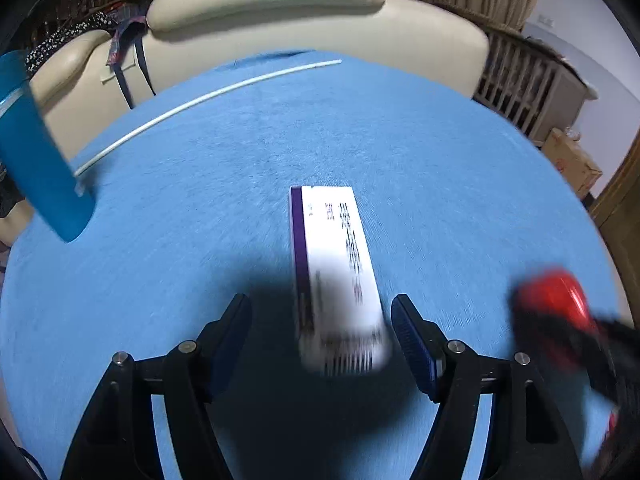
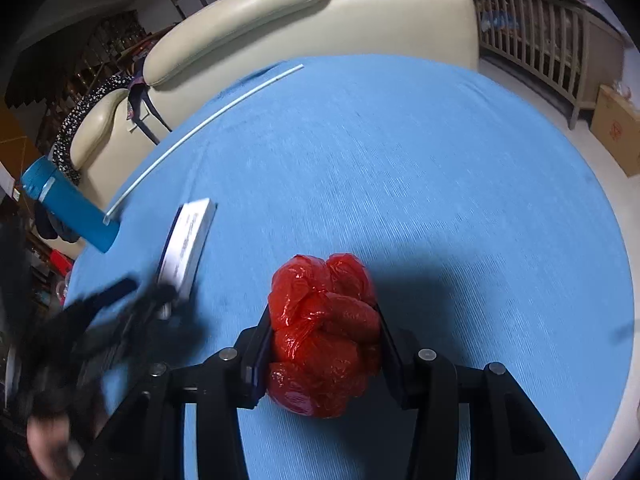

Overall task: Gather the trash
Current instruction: 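Grasp the white medicine box with the left tool while the right tool holds the red bag, then carry the red bag in the right tool while the left tool carries the medicine box to the basket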

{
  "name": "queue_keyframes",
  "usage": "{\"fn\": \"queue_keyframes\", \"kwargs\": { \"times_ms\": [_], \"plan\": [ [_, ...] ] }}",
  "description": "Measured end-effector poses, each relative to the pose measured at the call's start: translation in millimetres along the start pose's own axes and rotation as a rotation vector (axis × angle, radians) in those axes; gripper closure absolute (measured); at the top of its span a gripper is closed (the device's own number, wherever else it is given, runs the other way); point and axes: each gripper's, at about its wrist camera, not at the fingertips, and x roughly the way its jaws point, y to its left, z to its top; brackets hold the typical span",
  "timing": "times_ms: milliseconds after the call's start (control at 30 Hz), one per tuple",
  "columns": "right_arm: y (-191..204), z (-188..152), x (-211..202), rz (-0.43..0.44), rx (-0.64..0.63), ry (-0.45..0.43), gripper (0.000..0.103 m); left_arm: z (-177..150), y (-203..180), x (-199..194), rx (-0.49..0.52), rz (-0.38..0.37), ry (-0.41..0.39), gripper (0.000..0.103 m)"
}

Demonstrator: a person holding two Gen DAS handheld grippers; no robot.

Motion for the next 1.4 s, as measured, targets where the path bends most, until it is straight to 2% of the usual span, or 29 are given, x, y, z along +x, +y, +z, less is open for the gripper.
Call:
{"fn": "queue_keyframes", "kwargs": {
  "times_ms": [100, 133, 167, 200, 233, 267, 367, 733, 1133, 1400],
  "plan": [
    [-2.0, -11.8, -7.8, 0.011, 0.001, -0.003, 0.054, 10.8, -4.2, 22.1, -0.002, 0.041, 0.046, 0.029],
    [-2.1, -15.5, -9.5, 0.013, 0.001, -0.004, 0.054, 11.7, -3.6, 23.4, -0.006, 0.036, 0.034, 0.030],
    [-2.2, -18.7, -10.0, 0.016, 0.001, -0.003, 0.054, 12.4, -2.9, 24.6, -0.002, 0.032, 0.040, 0.046],
    [-2.1, -20.8, -9.1, 0.019, 0.004, -0.002, 0.054, 11.9, -3.4, 22.1, 0.006, 0.029, 0.035, 0.056],
    [-2.8, -24.4, -9.4, 0.023, 0.007, 0.000, 0.054, 10.6, -3.6, 20.4, 0.010, 0.032, 0.045, 0.057],
    [-2.4, -27.3, -9.1, 0.027, 0.009, 0.001, 0.054, 5.8, -2.0, 16.3, 0.006, 0.003, 0.043, 0.057],
    [3.0, -31.2, -8.2, 0.040, 0.014, -0.002, 0.054, -10.8, 1.2, 4.9, 0.027, 0.027, 0.019, 0.057],
    [28.5, -69.1, -38.4, 0.073, 0.008, -0.028, 0.054, -82.3, 6.0, -45.8, 0.034, 0.024, -0.022, 0.057],
    [25.2, -125.0, -85.7, 0.095, 0.065, -0.077, 0.054, -128.4, -0.9, -108.6, 0.048, -0.003, -0.082, 0.057],
    [11.5, -158.0, -123.5, 0.126, 0.121, -0.128, 0.054, -147.2, -29.5, -144.5, 0.106, -0.034, -0.126, 0.057]
  ]
}}
